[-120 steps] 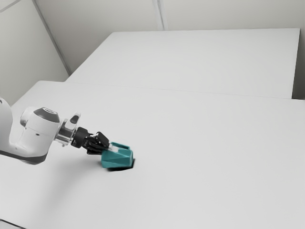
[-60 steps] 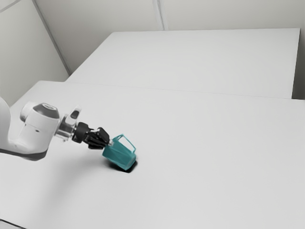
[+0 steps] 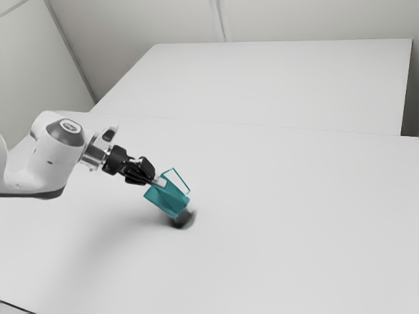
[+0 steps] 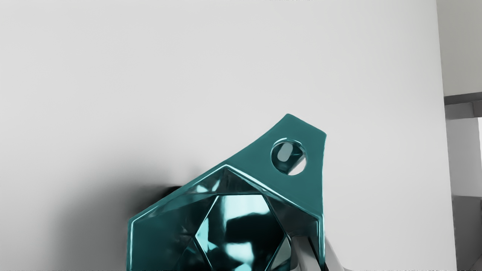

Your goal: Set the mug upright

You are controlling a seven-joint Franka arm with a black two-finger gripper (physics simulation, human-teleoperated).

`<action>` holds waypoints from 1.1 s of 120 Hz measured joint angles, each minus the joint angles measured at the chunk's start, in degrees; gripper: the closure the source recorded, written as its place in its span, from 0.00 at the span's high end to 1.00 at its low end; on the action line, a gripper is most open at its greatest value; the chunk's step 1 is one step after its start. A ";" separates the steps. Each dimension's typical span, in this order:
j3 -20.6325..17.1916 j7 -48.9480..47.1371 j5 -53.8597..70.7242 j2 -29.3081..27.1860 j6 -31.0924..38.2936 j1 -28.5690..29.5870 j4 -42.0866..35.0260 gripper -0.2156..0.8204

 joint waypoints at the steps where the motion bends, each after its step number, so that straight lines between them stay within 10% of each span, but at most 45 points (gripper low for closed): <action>1: -0.08 -0.14 0.18 -0.04 0.00 0.03 0.08 0.03; 132: -3.23 -23.43 43.39 10.31 -1.52 -5.93 20.61 0.03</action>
